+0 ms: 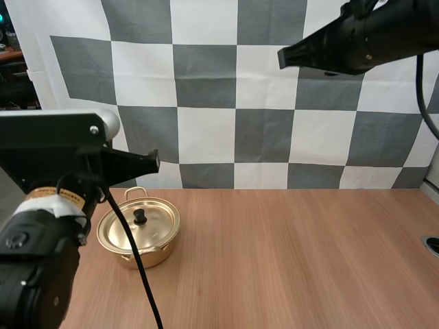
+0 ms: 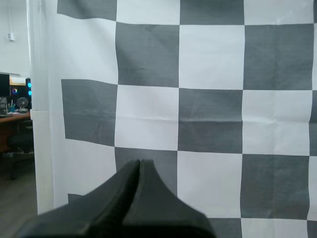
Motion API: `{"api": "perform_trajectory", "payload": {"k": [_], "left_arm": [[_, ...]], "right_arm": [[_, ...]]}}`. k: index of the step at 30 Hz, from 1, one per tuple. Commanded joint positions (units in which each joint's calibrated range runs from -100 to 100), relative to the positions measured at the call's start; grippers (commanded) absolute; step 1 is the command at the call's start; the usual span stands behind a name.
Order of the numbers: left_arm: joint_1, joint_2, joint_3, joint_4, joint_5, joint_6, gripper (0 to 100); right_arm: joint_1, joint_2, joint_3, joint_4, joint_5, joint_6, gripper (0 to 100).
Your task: Open the pot, put the car inside, and close it
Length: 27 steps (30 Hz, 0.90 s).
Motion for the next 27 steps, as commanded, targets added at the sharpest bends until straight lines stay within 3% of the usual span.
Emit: {"api": "perform_trajectory", "payload": {"k": [1,3,13,18,27], "left_arm": [[-0.03,-5.17,19.37,0.01,-9.40,0.06,0],[-0.03,-7.72,19.37,0.01,-8.22,0.06,0],[-0.79,-14.23,19.37,-1.24,20.68,0.06,0],[-0.79,-14.23,19.37,-0.80,26.81,0.06,0],[-0.79,-14.23,19.37,-0.65,30.23,0.06,0]], "right_arm": [[2.14,-1.47,4.09,-15.08,-3.93,11.51,0],[2.60,-3.12,6.53,-15.08,-6.42,12.49,0],[2.69,-13.71,19.14,-15.65,-14.23,15.64,0],[2.69,-18.26,23.12,-14.41,-8.06,17.07,0],[2.69,-25.92,37.68,-16.09,-18.54,16.61,0]]}}
